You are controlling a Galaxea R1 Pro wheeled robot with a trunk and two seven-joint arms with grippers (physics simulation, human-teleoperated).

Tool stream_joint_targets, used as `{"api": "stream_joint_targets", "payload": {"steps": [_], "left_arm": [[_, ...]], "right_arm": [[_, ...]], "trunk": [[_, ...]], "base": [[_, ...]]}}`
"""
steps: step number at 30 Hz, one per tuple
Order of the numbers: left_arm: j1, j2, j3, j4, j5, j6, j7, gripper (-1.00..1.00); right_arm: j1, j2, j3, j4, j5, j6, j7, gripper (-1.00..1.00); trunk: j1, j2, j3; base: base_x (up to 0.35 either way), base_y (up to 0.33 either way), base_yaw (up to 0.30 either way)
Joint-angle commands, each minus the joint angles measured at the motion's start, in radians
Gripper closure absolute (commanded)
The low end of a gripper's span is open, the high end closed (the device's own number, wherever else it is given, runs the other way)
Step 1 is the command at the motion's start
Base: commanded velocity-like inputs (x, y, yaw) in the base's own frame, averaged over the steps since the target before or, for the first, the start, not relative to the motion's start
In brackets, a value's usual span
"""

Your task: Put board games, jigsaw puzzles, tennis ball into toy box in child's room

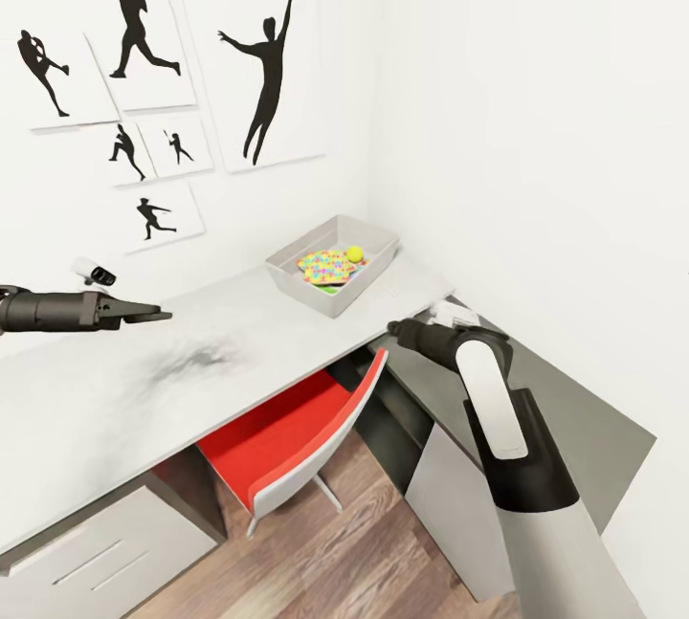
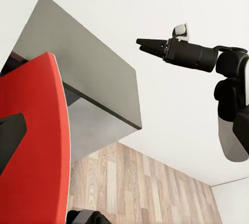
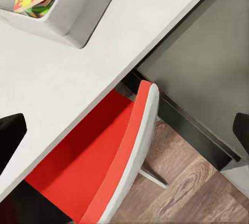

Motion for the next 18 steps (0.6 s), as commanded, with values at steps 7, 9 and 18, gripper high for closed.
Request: {"api": "stream_joint_targets", "payload": {"steps": [7, 9, 18], "left_arm": [[0.012, 0.007, -0.005, 0.003, 0.003, 0.005, -0.004, -1.00], [0.013, 0.008, -0.005, 0.003, 0.002, 0.005, -0.004, -1.00], [0.029, 0.007, -0.006, 0.003, 0.002, -0.003, -0.003, -1.00]], "right_arm": [[0.021, -0.001, -0.012, -0.004, -0.008, 0.002, 0.041, -1.00], [0.028, -0.001, -0.013, -0.004, -0.007, 0.002, 0.044, -1.00], [0.040, -0.001, -0.013, -0.002, -0.005, 0.000, 0.047, -1.00]], "trunk": [[0.001, -0.002, 0.010], [0.001, -0.002, 0.013], [0.001, -0.002, 0.028]], "base": [[0.000, 0.000, 0.000], [0.000, 0.000, 0.000], [0.000, 0.000, 0.000]]}}
